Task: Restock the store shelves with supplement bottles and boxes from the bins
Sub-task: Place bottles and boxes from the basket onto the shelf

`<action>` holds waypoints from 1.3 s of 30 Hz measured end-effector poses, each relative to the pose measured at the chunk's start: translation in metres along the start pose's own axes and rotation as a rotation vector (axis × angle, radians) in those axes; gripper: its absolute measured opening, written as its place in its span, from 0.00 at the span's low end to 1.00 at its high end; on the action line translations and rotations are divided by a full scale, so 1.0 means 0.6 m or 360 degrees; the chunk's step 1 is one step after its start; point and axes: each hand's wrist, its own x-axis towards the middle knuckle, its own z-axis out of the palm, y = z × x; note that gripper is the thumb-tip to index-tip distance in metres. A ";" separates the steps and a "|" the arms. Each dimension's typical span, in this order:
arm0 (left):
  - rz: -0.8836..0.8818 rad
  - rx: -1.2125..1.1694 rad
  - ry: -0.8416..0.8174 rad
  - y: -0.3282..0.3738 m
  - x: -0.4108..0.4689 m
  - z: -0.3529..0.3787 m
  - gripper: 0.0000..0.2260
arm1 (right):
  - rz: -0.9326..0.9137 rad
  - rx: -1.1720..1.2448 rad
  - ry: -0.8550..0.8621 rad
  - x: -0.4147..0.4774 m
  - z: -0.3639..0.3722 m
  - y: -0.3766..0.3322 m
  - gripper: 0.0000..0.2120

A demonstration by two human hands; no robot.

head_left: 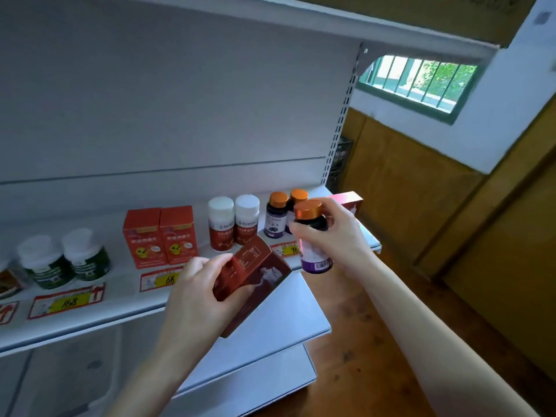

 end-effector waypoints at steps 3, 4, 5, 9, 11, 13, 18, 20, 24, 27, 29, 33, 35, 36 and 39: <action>0.0057 0.0041 -0.0030 0.004 0.046 0.011 0.29 | -0.0046 -0.0408 0.0045 0.048 -0.029 -0.004 0.18; 0.0070 0.0059 -0.0044 0.007 0.059 0.017 0.28 | -0.0017 -0.0423 0.0050 0.062 -0.040 -0.006 0.18; 0.0083 0.0073 -0.0061 0.009 0.070 0.021 0.28 | 0.0010 -0.0422 0.0044 0.073 -0.051 -0.009 0.18; 0.0152 0.0085 -0.0101 0.019 0.106 0.031 0.27 | 0.0037 -0.0287 -0.0046 0.110 -0.087 -0.011 0.15; 0.0158 0.0073 -0.0117 0.026 0.121 0.030 0.28 | 0.0042 -0.0074 0.0000 0.129 -0.096 -0.006 0.15; 0.0162 0.0082 -0.0115 0.031 0.136 0.031 0.31 | 0.0016 0.0123 0.0042 0.153 -0.099 -0.001 0.15; 0.0093 0.0081 -0.0018 0.045 0.161 0.038 0.27 | -0.0110 0.0307 0.0002 0.230 -0.089 0.005 0.16; 0.0024 0.0092 0.0047 0.051 0.166 0.043 0.26 | -0.0157 0.0268 -0.0084 0.264 -0.082 0.008 0.17; -0.0159 0.0126 0.0225 0.062 0.176 0.047 0.26 | -0.0393 -0.0088 -0.0287 0.336 -0.064 0.014 0.20; -0.0292 0.0116 0.0356 0.078 0.176 0.050 0.17 | -0.0528 -0.0396 -0.0414 0.380 -0.033 0.020 0.23; -0.0339 0.0132 0.0425 0.087 0.170 0.055 0.14 | -0.0571 -0.0579 -0.0533 0.398 -0.012 0.025 0.23; -0.0470 0.0192 0.0552 0.094 0.153 0.070 0.14 | -0.0575 -0.0789 -0.0844 0.422 0.019 0.041 0.22; -0.0536 0.0227 0.0620 0.093 0.146 0.074 0.16 | -0.0630 -0.0882 -0.0990 0.427 0.032 0.051 0.21; -0.0561 0.0246 0.0641 0.093 0.143 0.075 0.16 | -0.0660 -0.0937 -0.1047 0.428 0.037 0.057 0.21; -0.0606 0.0262 0.0661 0.094 0.136 0.073 0.16 | -0.0648 -0.0981 -0.1171 0.430 0.051 0.073 0.21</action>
